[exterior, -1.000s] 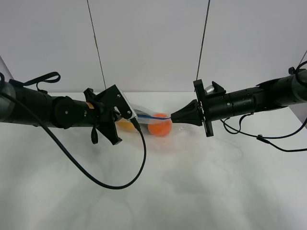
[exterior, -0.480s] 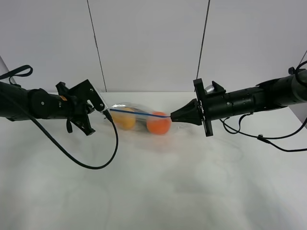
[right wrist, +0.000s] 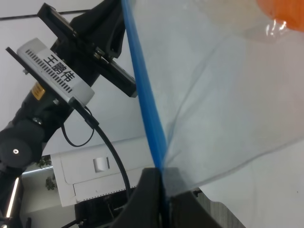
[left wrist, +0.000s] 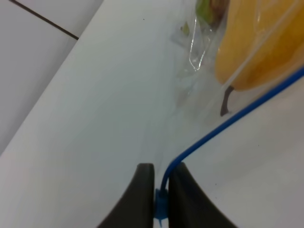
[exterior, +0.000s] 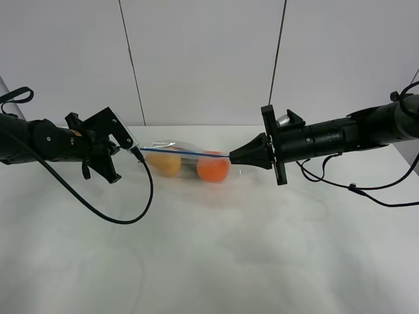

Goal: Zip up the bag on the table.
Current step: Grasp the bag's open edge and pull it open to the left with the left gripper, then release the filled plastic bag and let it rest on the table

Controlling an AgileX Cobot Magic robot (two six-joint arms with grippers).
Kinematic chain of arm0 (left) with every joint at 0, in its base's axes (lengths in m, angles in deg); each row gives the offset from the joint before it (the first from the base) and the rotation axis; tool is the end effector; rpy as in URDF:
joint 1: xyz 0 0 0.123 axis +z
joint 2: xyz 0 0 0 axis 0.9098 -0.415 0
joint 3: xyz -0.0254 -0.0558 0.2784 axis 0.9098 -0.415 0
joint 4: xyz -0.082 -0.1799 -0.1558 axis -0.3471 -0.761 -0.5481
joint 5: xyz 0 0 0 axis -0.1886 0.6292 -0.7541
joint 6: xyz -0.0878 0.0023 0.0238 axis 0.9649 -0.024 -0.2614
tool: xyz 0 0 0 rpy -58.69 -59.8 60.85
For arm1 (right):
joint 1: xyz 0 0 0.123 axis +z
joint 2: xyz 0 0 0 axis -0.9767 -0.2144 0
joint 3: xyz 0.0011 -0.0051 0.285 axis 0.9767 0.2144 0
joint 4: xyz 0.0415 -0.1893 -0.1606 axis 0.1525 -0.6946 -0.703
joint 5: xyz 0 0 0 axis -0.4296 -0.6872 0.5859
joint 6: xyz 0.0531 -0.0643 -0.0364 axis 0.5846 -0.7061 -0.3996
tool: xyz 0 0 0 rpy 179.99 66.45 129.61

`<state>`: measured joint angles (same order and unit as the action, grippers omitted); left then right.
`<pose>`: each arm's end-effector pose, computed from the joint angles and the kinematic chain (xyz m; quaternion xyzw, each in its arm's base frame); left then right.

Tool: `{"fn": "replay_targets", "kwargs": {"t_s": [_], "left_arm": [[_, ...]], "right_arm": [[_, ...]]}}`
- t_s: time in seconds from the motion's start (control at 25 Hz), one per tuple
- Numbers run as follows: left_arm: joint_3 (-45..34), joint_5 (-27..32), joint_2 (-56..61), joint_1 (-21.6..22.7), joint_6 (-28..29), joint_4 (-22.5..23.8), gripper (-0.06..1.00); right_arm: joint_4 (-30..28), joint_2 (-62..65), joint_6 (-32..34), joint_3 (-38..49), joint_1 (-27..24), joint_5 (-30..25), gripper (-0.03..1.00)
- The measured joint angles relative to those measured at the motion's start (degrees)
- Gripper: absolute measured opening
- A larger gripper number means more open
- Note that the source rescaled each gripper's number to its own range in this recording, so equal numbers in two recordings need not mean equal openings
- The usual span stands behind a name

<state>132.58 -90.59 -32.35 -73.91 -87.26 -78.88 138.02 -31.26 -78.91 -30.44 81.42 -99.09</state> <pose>0.3555 -0.0485 0.1702 0.4129 0.7907 0.1723 0.4179 0.3530 0.1075 0.1691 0.0696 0.8175 0.5714 0.0185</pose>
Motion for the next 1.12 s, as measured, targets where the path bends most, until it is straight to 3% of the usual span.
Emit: {"fn": "replay_targets", "kwargs": {"t_s": [0.08,0.2,0.24,0.32,0.44,0.72,0.88,1.12], "left_arm": [[0.0,-0.71,0.0,0.97,1.5,-0.46,0.21],[0.0,-1.84,-0.11,2.17,4.09,-0.71,0.73],[0.0,-1.99,-0.11,2.45,4.87,-0.78,0.83],[0.0,-1.98,-0.18,3.34,6.13,-0.9,0.93],[0.0,-1.98,-0.18,5.56,10.27,-0.9,0.97],[0.17,-0.53,-0.18,13.16,30.14,-1.08,0.99],[3.68,9.15,-0.18,17.26,40.14,-1.19,1.0],[14.12,30.86,-0.25,18.71,45.23,-1.24,1.0]], "right_arm": [[-1.67,0.0,0.0,0.0,-0.29,-0.31,0.0],[-2.45,0.0,0.0,0.0,-0.66,-0.38,0.0],[-2.51,0.0,0.0,0.0,-0.66,-0.42,0.0],[-2.57,0.0,0.0,0.0,-0.66,-0.42,0.0],[-2.57,0.0,0.0,0.0,-0.66,-0.42,0.0],[-2.58,0.0,0.0,0.0,-0.66,-0.42,0.0],[-2.58,0.0,0.0,0.0,-0.66,-0.42,0.0],[-2.58,0.0,0.0,0.0,-0.66,-0.42,0.0]]}}
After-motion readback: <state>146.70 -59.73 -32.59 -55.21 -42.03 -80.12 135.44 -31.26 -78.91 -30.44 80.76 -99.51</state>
